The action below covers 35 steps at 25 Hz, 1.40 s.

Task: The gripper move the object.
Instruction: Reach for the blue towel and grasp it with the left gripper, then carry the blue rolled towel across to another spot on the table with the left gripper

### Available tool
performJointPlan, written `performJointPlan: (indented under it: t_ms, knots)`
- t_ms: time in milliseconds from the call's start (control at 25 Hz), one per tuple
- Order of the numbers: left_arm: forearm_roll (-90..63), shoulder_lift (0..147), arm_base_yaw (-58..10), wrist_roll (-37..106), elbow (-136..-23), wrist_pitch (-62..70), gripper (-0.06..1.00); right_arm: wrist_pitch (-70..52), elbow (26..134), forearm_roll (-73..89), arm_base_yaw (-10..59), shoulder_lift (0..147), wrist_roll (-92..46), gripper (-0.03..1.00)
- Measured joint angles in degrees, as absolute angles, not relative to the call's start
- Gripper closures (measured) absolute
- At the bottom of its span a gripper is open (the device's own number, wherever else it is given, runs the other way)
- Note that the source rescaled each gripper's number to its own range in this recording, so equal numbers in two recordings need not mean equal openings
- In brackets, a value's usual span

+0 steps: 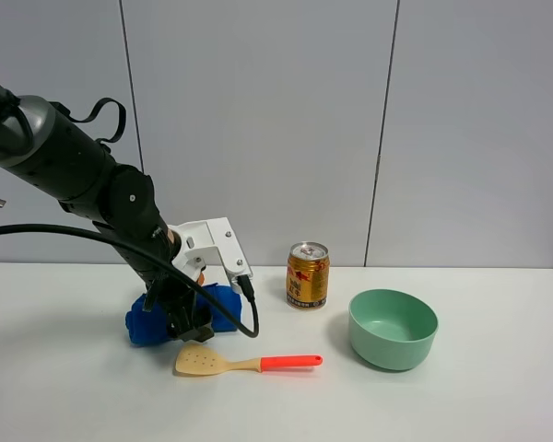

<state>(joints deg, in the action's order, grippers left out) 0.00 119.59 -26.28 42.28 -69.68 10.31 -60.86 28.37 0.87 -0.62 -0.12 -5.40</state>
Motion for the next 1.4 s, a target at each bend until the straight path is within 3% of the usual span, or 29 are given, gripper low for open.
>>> performJointPlan:
  t_ms: [120,240,320,880,960,1080,1120,1400]
  knots:
    - [0.00,119.59,-25.91,42.28,-69.68,9.89,0.06,-60.86,28.37,0.87,-0.62,-0.12,-5.40,-0.03]
    - [0.00,119.60,-25.83,42.34,-69.68,9.89,0.24,-60.86,28.37,0.87,-0.62,-0.12,-5.40,-0.03]
    - [0.00,119.60,-25.83,42.71,-69.68,9.85,0.30,-60.86,28.37,0.87,-0.62,-0.12,-5.40,-0.03]
    - [0.00,121.92,-25.83,46.78,-69.68,7.62,0.33,-60.86,28.37,0.87,-0.62,-0.12,-5.40,-0.03]
    - [0.00,121.92,-25.83,46.78,-69.68,7.56,0.44,-60.86,28.37,0.87,-0.62,-0.12,-5.40,-0.03]
    - [0.00,121.92,-25.83,46.80,-69.74,7.36,0.88,-60.86,28.37,0.87,-0.62,-0.12,-5.40,-0.03]
    - [0.00,121.92,-25.83,46.80,-69.74,7.36,0.94,-60.86,28.37,0.87,-0.62,-0.12,-5.40,-0.03]
    - [0.61,120.23,-26.69,46.80,-69.74,9.72,0.94,-60.86,28.37,0.87,-0.62,-0.12,-5.40,-0.03]
